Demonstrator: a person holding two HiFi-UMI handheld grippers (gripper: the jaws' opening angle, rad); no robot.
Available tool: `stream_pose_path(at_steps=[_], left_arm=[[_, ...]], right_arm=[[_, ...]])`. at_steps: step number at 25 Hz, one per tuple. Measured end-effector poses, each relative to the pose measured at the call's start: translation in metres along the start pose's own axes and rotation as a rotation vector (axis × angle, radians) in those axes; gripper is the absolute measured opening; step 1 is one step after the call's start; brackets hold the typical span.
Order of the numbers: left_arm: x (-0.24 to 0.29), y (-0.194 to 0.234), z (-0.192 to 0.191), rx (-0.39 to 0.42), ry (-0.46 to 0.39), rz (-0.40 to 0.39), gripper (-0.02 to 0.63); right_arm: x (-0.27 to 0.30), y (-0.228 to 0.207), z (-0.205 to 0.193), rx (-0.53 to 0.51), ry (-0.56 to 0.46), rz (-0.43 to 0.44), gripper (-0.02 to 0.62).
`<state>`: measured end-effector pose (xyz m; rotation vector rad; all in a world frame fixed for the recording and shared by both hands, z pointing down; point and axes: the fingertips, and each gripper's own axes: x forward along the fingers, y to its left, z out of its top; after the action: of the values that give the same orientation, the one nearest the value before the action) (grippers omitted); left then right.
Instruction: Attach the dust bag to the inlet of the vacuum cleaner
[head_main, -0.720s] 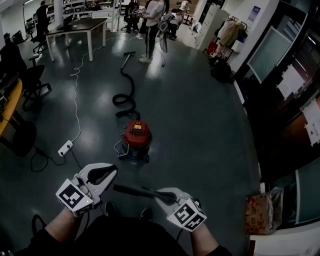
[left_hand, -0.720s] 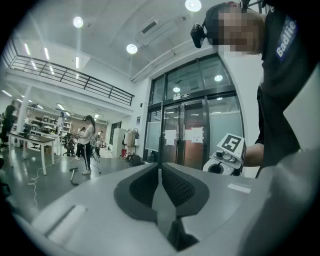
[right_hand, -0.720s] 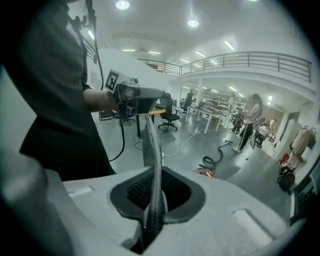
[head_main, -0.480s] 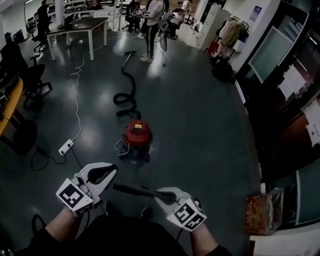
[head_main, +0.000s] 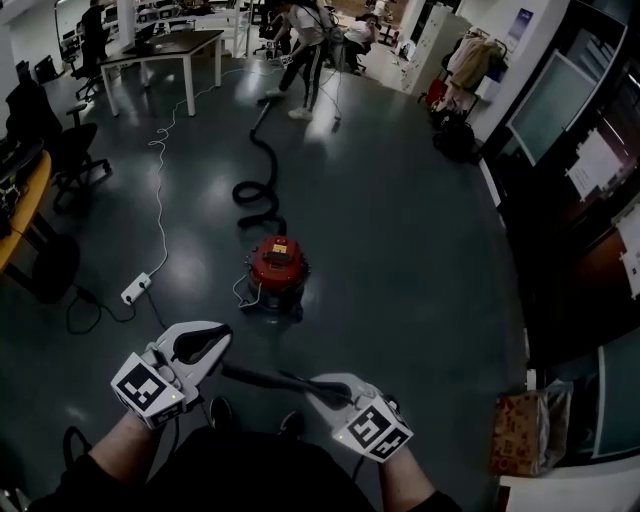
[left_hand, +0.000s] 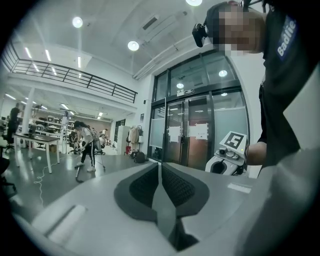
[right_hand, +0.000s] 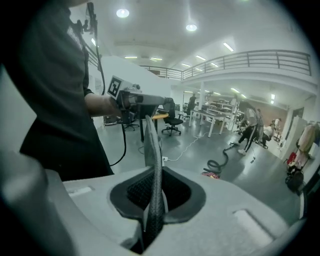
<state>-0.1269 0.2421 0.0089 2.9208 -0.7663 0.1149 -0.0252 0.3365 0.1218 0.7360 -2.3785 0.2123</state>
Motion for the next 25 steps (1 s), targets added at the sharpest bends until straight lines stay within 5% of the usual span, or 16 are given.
stream_pose_path(at_steps=[17, 25], left_arm=[[0.048, 0.029, -0.02, 0.084, 0.082, 0.169, 0.018], [0.08, 0.112, -0.046, 0.032, 0.09, 0.165, 0.015]], right_arm=[[-0.002, -0.038, -0.033, -0.062, -0.049, 0.129, 0.026], [0.034, -0.08, -0.019, -0.033, -0.027, 0.128, 0.025]])
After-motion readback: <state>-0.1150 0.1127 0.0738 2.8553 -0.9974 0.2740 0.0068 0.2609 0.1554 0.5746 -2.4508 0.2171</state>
